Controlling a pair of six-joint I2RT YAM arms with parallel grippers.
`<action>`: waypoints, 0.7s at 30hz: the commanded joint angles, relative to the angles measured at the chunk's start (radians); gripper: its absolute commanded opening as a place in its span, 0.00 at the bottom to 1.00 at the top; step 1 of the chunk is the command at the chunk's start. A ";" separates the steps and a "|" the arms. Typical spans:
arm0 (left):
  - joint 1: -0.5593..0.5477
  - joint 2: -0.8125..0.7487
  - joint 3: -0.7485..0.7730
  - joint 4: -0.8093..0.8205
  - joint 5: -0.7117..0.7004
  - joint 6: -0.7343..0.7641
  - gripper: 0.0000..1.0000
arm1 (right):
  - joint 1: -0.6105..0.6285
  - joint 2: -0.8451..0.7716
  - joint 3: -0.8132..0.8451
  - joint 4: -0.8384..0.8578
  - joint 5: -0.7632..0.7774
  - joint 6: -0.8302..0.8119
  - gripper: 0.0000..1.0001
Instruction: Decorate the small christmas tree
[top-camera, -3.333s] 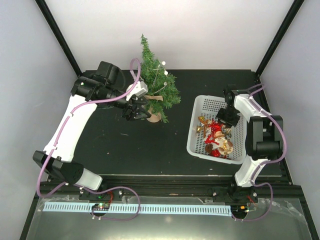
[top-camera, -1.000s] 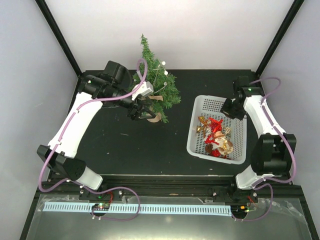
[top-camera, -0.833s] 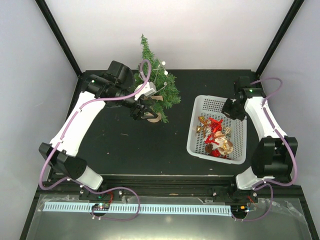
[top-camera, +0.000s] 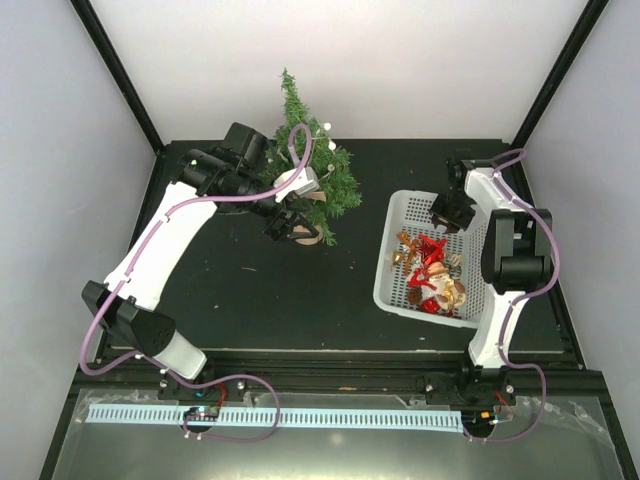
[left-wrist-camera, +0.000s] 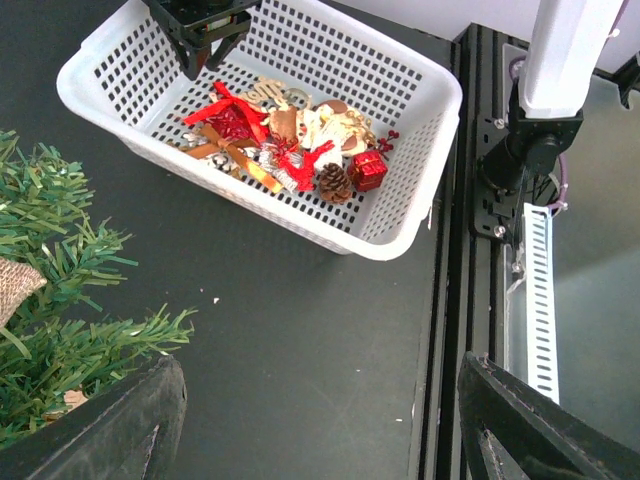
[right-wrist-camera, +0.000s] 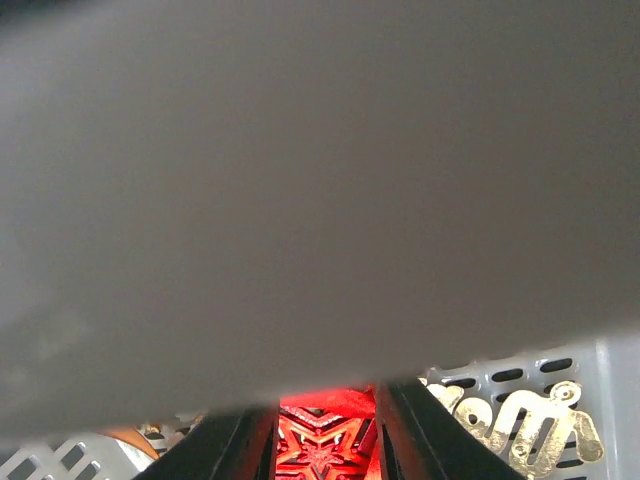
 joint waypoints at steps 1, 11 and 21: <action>-0.007 -0.004 0.010 0.002 -0.010 0.008 0.75 | -0.005 0.022 -0.001 -0.024 0.022 0.014 0.30; -0.007 -0.004 0.013 0.003 -0.010 0.008 0.75 | -0.004 -0.021 -0.054 -0.015 0.031 0.021 0.27; -0.007 -0.013 0.011 0.002 -0.006 0.008 0.75 | -0.004 -0.216 -0.134 0.033 0.024 -0.028 0.26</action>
